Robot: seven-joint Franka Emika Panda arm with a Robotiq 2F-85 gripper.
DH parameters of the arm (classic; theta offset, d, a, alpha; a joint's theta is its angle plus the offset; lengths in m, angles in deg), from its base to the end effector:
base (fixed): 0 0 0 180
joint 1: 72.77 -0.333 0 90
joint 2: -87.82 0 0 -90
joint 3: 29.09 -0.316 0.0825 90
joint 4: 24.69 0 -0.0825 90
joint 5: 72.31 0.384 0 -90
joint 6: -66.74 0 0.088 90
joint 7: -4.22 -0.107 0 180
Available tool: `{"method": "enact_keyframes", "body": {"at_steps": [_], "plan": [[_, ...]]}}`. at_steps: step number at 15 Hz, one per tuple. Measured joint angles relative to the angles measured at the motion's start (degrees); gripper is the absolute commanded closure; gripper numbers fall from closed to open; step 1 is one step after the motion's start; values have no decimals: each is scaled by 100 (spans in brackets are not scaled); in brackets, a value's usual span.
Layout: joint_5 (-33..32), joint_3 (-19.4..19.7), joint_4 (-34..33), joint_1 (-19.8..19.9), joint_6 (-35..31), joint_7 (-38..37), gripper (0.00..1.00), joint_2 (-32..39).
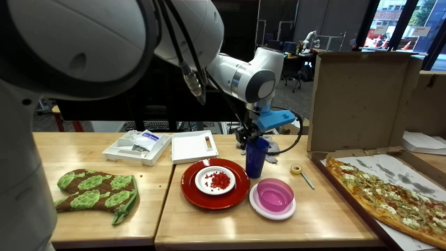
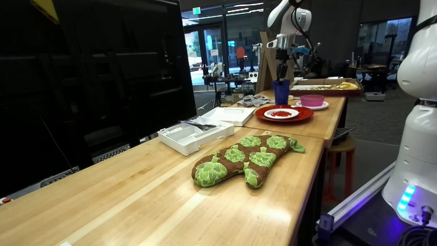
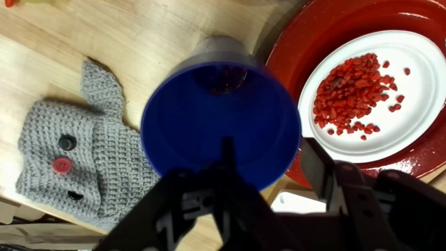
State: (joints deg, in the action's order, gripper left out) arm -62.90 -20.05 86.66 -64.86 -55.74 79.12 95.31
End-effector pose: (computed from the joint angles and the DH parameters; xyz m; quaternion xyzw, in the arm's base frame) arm 0.5709 -0.1639 0.4227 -0.8918 -0.4472 -0.0662 0.0184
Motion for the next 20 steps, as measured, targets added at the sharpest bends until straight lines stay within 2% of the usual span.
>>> {"method": "enact_keyframes", "body": {"at_steps": [3, 20], "plan": [[0, -18, -42, 14, 35, 1, 100, 4], [-13, -81, -110, 45, 124, 26, 99, -47]]}}
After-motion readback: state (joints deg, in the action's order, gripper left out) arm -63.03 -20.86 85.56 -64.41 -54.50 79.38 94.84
